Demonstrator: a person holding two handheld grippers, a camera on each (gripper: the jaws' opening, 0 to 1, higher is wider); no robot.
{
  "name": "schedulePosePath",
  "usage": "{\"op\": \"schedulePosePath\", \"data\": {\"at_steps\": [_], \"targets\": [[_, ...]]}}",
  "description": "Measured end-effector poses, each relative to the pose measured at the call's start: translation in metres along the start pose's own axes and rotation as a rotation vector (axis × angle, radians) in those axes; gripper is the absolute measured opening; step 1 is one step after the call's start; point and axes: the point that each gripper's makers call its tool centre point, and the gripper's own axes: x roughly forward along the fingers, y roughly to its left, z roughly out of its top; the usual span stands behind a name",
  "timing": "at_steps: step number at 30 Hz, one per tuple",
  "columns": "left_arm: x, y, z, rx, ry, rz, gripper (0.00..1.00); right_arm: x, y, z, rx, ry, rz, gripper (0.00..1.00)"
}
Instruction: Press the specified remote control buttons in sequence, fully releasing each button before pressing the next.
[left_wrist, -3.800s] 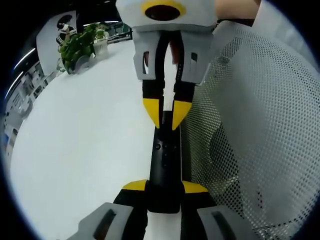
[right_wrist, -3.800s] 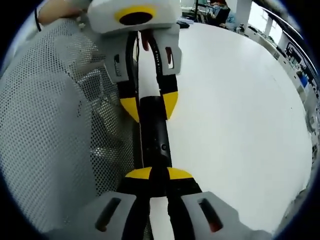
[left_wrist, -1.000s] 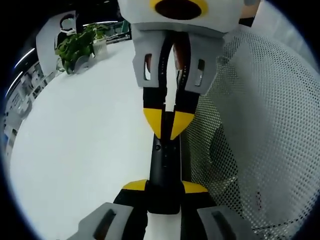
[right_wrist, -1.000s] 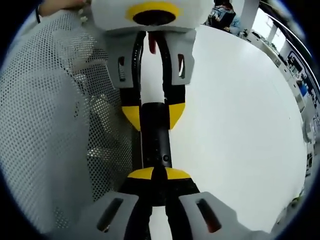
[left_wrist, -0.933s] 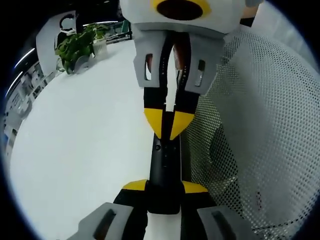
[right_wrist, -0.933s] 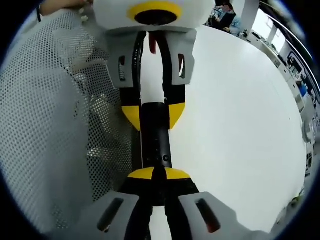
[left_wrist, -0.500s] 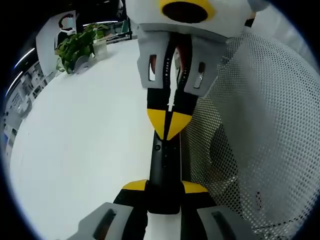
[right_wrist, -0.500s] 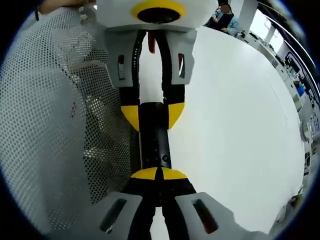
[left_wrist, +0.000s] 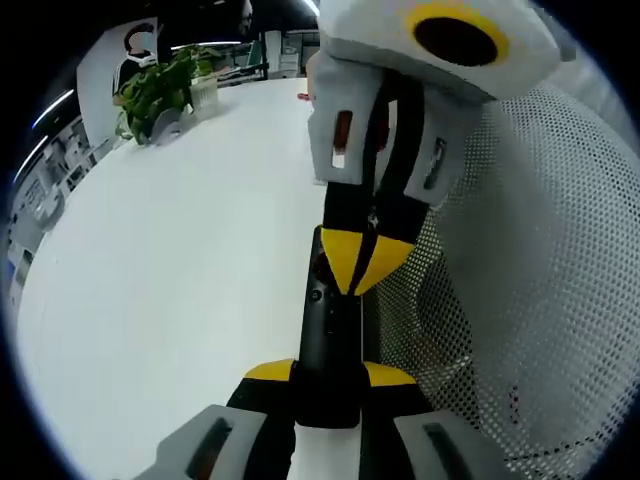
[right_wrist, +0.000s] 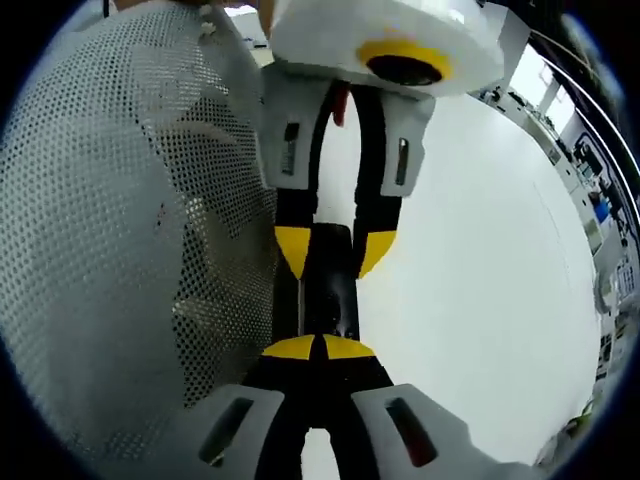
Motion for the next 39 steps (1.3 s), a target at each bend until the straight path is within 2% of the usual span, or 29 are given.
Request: {"op": "schedulePosePath", "data": {"at_steps": [2, 7, 10, 13, 15, 16, 19, 21, 22, 24, 25, 27, 29, 31, 34, 36, 39], "targets": [[0.0, 0.0, 0.0, 0.007, 0.0, 0.0, 0.24, 0.0, 0.0, -0.002, -0.091, 0.033, -0.02, 0.0], [0.0, 0.0, -0.001, 0.017, 0.005, -0.003, 0.24, 0.003, 0.002, -0.002, -0.243, 0.084, -0.064, 0.0], [0.001, 0.0, -0.001, 0.031, 0.01, -0.002, 0.24, 0.002, 0.002, -0.002, -0.225, 0.083, -0.06, 0.0], [0.0, 0.0, -0.001, 0.03, 0.006, -0.003, 0.24, 0.002, 0.001, -0.002, -0.198, 0.079, -0.058, 0.0], [0.0, 0.0, 0.0, 0.032, 0.004, -0.002, 0.24, 0.002, 0.001, -0.002, -0.079, 0.05, -0.045, 0.0], [0.0, 0.0, 0.0, 0.033, 0.005, -0.002, 0.24, 0.001, 0.0, -0.001, 0.035, 0.012, -0.029, 0.0], [-0.001, 0.0, 0.0, 0.03, 0.006, -0.008, 0.24, -0.001, -0.004, -0.003, 0.254, -0.047, 0.032, 0.0], [-0.001, -0.001, 0.0, 0.031, 0.003, -0.009, 0.24, -0.006, -0.019, -0.01, 0.198, -0.023, -0.032, 0.0], [-0.001, -0.001, 0.0, 0.032, 0.004, -0.009, 0.24, -0.006, -0.019, -0.011, 0.192, -0.023, -0.034, 0.0], [-0.001, -0.001, 0.0, 0.032, 0.009, -0.01, 0.24, -0.004, -0.011, -0.004, 0.237, -0.046, 0.035, 0.0], [-0.001, -0.001, 0.0, 0.035, 0.011, -0.011, 0.24, -0.001, -0.011, -0.003, 0.221, -0.041, 0.035, 0.0], [-0.001, -0.001, 0.0, 0.035, 0.014, -0.012, 0.24, -0.002, -0.013, -0.005, 0.125, 0.001, 0.008, 0.0], [-0.001, -0.001, 0.0, 0.036, 0.012, -0.014, 0.24, 0.0, -0.01, -0.005, 0.151, -0.007, 0.001, 0.0], [-0.001, 0.0, 0.0, 0.038, 0.012, -0.018, 0.24, 0.0, -0.01, -0.005, 0.135, -0.011, -0.022, 0.0], [-0.001, -0.001, 0.0, 0.046, 0.017, -0.027, 0.24, 0.0, -0.012, -0.006, 0.191, -0.017, -0.039, 0.0], [-0.001, -0.001, 0.0, 0.036, 0.014, -0.03, 0.24, 0.0, -0.013, -0.006, 0.261, -0.017, -0.018, 0.0], [-0.001, -0.001, 0.0, 0.031, 0.019, -0.021, 0.24, 0.0, -0.014, -0.006, 0.307, -0.026, -0.003, 0.0]]}}
